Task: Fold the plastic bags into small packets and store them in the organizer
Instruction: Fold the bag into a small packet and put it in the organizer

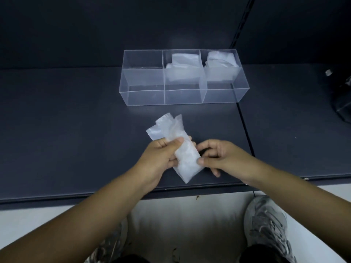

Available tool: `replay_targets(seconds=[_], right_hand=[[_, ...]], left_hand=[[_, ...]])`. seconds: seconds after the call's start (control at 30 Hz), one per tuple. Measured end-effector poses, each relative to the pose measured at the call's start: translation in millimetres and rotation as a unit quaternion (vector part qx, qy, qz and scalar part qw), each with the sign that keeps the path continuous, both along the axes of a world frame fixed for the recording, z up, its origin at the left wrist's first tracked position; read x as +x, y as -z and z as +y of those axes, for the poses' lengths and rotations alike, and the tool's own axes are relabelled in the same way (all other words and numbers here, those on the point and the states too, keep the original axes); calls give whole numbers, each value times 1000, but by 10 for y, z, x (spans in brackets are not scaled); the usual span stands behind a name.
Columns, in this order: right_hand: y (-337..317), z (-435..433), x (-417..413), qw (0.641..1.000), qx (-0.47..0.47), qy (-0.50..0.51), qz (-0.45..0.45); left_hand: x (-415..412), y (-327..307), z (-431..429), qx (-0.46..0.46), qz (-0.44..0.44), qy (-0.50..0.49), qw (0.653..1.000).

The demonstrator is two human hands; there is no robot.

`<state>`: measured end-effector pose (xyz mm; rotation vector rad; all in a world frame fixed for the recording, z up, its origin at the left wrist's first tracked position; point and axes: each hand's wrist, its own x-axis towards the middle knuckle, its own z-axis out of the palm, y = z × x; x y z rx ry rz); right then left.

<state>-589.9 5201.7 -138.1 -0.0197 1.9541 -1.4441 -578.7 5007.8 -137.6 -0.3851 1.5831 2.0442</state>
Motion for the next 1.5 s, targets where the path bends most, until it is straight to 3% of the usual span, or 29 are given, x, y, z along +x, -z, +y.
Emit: replay_targets(seconds=[0.17, 0.37, 0.43, 0.5, 0.57, 0.63, 0.7, 0.87, 0.97, 1.07, 1.3, 1.43, 1.5], right_hand=[[160, -45, 17, 996, 80, 37, 3], [143, -88, 18, 992, 110, 63, 9], [122, -104, 9, 991, 118, 61, 9], [87, -120, 3, 991, 120, 57, 6], [38, -141, -4, 992, 109, 56, -5], [-31, -158, -15, 994, 87, 56, -20], [-116, -172, -33, 996, 61, 59, -39], [-291, -189, -133, 998, 26, 51, -25], [-295, -98, -214, 996, 49, -36, 61], [-212, -91, -270, 990, 18, -124, 68], [95, -431, -359, 994, 39, 42, 92], [172, -542, -406, 986, 100, 76, 112], [188, -579, -431, 981, 126, 77, 130]], left_hand=[[-158, 161, -71, -76, -53, -76, 993], [-484, 232, -289, -202, 18, -162, 966], [-449, 235, -371, -263, 98, -177, 943], [-270, 210, -403, -398, 288, -113, 864], [10, 193, -323, -432, 440, 39, 787], [255, 225, -224, -408, 474, 189, 757], [400, 293, -178, -419, 468, 242, 740], [394, 324, -220, -458, 463, 135, 747], [330, 278, -251, -422, 401, 120, 804], [262, 234, -274, -354, 312, 68, 879], [0, 250, -303, -231, 129, -11, 964], [-97, 246, -306, -181, 71, -95, 976], [-111, 264, -338, -246, 102, -128, 956]])
